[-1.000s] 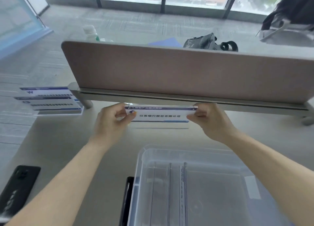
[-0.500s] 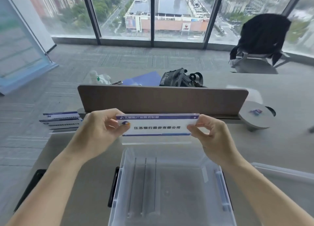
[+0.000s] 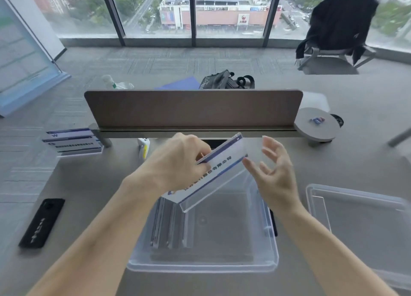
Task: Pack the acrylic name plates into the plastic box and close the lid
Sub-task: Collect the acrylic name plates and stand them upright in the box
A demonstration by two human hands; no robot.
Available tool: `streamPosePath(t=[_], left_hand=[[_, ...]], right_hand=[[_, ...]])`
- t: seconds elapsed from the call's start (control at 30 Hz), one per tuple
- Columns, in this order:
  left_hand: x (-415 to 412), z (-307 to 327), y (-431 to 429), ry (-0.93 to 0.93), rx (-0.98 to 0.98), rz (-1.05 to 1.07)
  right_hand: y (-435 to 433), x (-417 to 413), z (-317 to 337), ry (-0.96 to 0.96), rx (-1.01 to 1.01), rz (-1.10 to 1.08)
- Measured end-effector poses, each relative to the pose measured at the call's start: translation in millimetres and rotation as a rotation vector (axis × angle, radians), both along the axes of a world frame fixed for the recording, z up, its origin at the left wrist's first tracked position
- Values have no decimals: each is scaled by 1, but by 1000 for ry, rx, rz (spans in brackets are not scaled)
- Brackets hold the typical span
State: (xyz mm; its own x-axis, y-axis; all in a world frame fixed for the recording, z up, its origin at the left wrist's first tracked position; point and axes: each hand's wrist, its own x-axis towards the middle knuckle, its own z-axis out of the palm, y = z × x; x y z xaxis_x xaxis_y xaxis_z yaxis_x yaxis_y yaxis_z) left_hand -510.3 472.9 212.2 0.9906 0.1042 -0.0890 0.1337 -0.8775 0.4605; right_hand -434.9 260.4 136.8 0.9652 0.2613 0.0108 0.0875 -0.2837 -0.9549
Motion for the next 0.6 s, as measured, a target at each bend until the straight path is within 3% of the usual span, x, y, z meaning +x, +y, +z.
streamPosePath(t=[0.1,0.17,0.3,0.47,0.6], left_hand=[[-5,-7,-18,-34,-135,104],[-10,-16,-31,-24,-179,150],[-20,-44,-48,26,-138,206],[-23,-81,-53,64,-148,289],[-22,-122,-54,140,-162,390]], right_hand=[[7,-29,-23,435,133,-24],[14,-41,-37,582,197,-5],[23,-32,-55,585,157,-45],[32,-24,-89,559,-38,-11],[47,-32,-134,632,-104,-56]])
